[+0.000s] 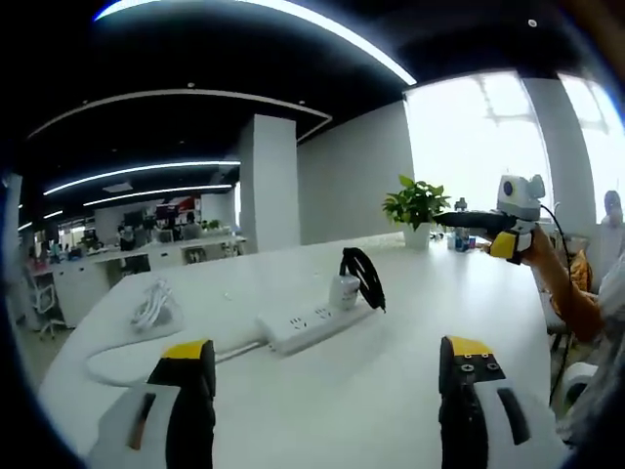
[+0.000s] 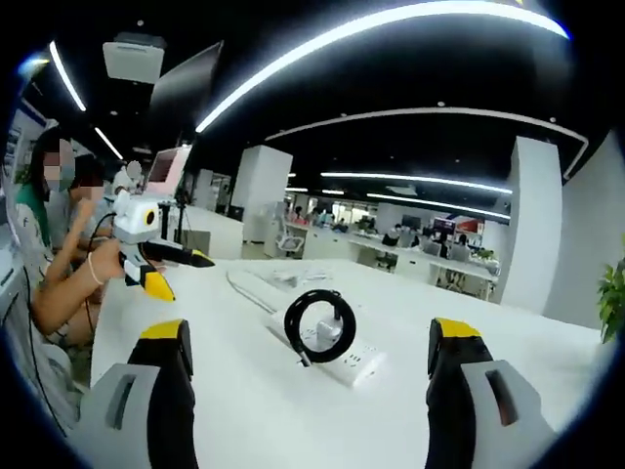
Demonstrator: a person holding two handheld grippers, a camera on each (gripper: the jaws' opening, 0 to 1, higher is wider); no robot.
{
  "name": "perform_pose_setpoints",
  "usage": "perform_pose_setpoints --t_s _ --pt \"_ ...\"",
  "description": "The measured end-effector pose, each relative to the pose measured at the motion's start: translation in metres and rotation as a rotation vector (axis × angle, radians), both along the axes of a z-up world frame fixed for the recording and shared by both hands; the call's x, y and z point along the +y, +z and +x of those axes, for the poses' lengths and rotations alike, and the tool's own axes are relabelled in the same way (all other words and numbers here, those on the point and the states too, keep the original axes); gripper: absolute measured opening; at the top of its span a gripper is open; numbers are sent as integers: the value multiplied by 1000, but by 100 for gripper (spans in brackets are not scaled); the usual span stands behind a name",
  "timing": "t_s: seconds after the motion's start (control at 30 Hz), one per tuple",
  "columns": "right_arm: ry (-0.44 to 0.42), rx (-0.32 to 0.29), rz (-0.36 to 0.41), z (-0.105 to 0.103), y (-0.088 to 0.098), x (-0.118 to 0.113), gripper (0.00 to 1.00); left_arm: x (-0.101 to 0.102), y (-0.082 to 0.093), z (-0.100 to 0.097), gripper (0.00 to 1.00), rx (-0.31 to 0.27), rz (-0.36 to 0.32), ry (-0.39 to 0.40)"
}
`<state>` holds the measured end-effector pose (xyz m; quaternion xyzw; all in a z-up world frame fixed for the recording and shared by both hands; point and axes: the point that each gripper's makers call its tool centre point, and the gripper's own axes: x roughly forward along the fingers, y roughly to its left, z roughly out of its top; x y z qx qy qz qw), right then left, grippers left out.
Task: Straighten the power strip on the desk, plug the charger into it
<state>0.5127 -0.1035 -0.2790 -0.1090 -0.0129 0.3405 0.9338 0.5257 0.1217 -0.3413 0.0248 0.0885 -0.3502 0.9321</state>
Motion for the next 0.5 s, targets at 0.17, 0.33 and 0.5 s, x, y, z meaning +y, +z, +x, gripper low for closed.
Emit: perform_pose_setpoints --t_s 0.17,0.33,0.5 --pt "-57 22 -6 -13 -10 -13 100 1 -4 -11 96 19 13 4" --pt "-129 86 -26 -26 -33 -34 100 4 -10 -22 96 34 33 15" --pt "-188 113 8 -43 -50 -52 100 7 -17 -31 96 43 48 25"
